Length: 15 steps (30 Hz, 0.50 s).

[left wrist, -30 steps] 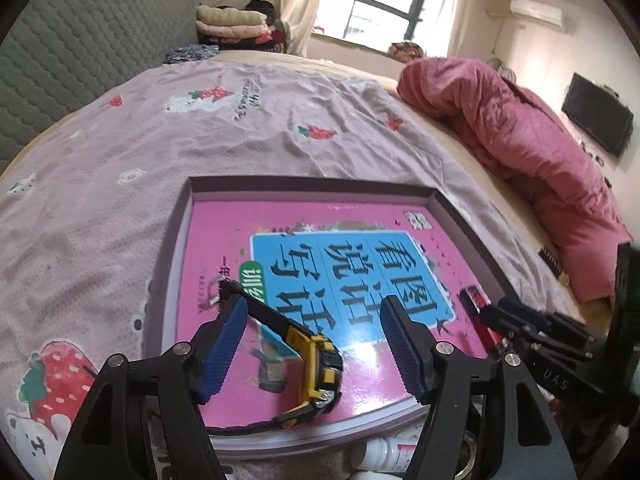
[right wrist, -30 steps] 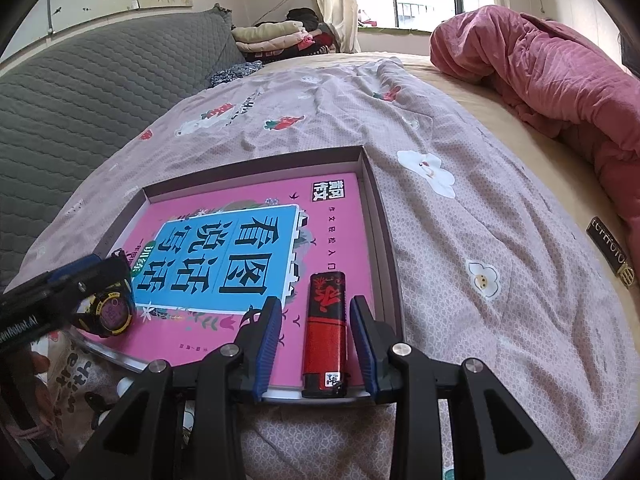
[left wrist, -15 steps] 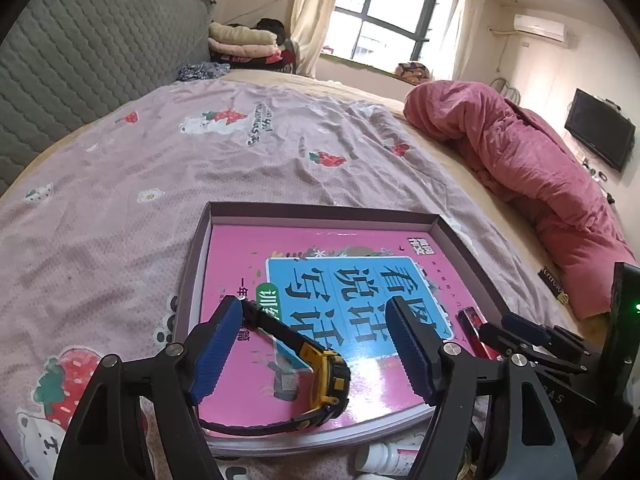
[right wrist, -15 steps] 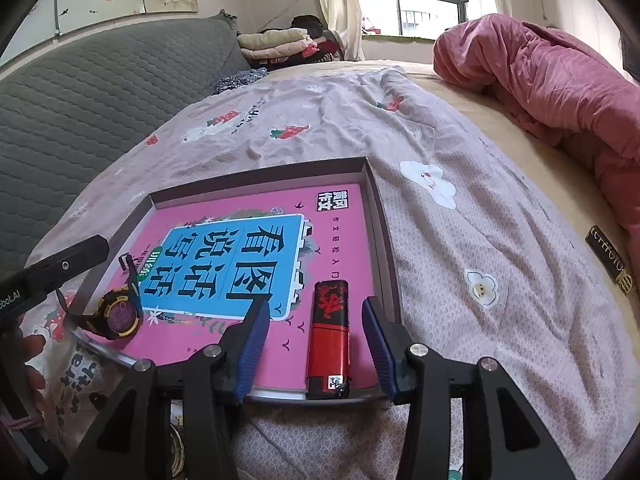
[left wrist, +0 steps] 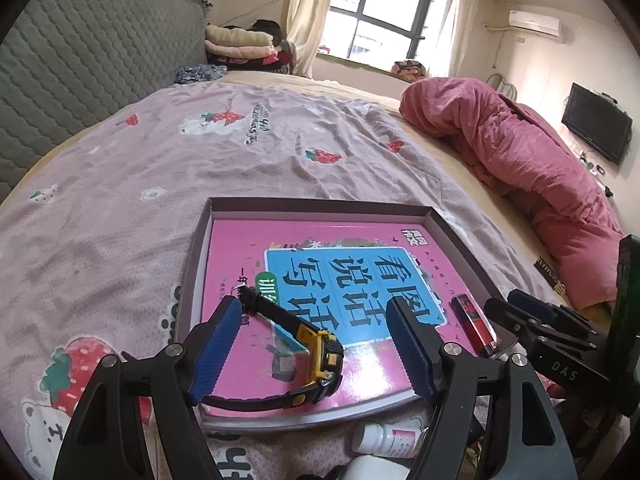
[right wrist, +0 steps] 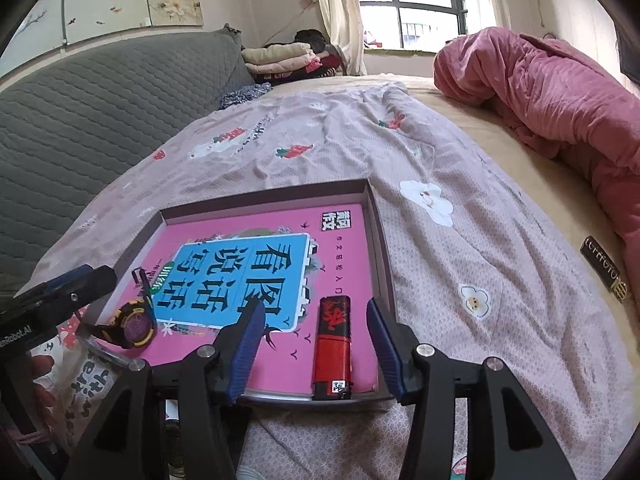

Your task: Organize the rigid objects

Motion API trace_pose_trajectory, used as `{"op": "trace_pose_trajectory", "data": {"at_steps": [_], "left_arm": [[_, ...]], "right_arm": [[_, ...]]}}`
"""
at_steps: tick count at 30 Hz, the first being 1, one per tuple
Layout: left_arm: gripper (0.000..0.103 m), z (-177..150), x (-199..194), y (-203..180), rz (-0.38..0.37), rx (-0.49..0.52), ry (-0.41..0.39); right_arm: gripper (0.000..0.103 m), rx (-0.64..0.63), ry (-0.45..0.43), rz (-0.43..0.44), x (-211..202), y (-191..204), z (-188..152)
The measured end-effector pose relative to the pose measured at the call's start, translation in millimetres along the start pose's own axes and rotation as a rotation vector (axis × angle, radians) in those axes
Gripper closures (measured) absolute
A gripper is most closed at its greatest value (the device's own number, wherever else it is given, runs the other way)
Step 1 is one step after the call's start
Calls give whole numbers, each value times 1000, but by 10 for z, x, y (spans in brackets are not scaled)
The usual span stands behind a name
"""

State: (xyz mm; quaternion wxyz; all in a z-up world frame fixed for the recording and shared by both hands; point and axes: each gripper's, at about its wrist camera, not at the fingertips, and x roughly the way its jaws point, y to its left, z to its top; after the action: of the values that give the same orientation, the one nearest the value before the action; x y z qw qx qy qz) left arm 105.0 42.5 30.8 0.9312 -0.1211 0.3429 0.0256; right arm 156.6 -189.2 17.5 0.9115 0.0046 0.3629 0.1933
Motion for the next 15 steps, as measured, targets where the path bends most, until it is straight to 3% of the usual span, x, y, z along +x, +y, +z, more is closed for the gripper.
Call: {"op": "trace_pose_trajectory", "data": {"at_steps": [15], "left_arm": [[27, -73, -224, -15, 5, 4, -10]], "right_arm": [[49, -83, -43, 1, -237, 192, -84]]}}
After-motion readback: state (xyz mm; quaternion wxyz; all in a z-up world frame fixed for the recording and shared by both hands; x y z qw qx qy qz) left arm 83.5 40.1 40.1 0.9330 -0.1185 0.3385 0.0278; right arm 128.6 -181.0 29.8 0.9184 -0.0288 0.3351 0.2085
